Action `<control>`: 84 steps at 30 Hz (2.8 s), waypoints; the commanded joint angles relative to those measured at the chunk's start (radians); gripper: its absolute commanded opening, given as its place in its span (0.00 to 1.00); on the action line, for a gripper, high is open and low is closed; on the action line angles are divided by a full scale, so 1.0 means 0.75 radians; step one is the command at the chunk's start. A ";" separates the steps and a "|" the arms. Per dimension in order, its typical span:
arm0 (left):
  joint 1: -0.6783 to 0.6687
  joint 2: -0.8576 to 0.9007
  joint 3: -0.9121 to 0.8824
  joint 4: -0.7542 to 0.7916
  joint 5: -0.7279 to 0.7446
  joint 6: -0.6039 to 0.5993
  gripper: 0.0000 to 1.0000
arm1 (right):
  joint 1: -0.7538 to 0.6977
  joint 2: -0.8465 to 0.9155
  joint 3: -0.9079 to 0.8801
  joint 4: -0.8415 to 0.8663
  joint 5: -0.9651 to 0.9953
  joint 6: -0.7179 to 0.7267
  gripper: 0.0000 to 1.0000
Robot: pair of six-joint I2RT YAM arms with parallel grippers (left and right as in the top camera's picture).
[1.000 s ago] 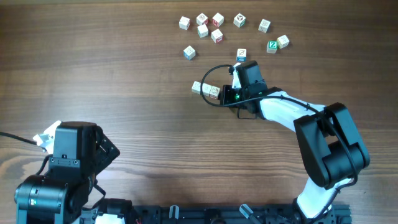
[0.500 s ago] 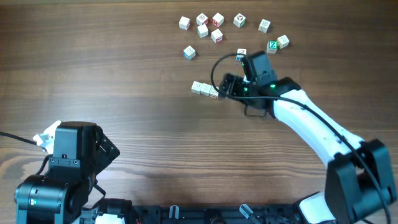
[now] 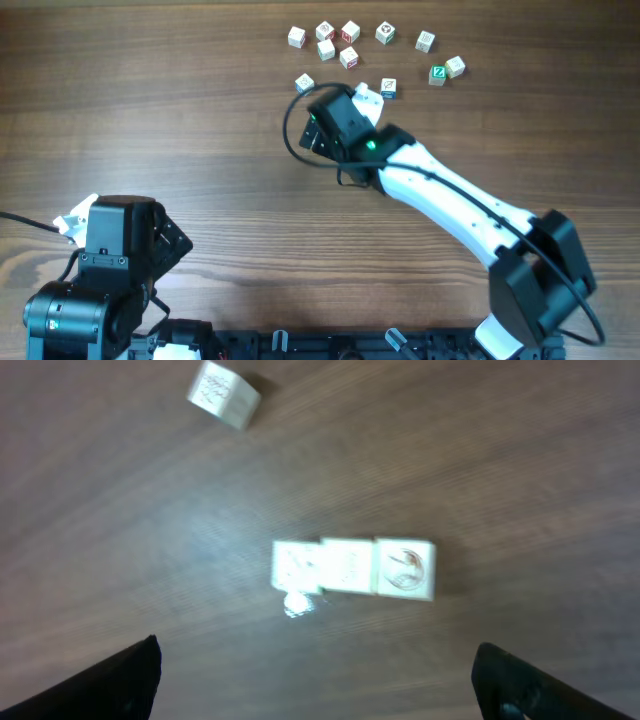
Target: Form a horizontal line
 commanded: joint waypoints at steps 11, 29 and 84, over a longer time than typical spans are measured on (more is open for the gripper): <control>0.009 -0.003 -0.002 -0.002 -0.007 -0.022 1.00 | -0.010 0.520 0.605 -0.456 0.062 -0.152 0.99; 0.009 -0.003 -0.002 -0.002 -0.007 -0.022 1.00 | -0.025 0.603 0.564 -0.421 0.060 -0.117 0.99; 0.009 -0.003 -0.002 -0.002 -0.007 -0.022 1.00 | -0.096 0.662 0.577 -0.427 0.010 -0.618 0.99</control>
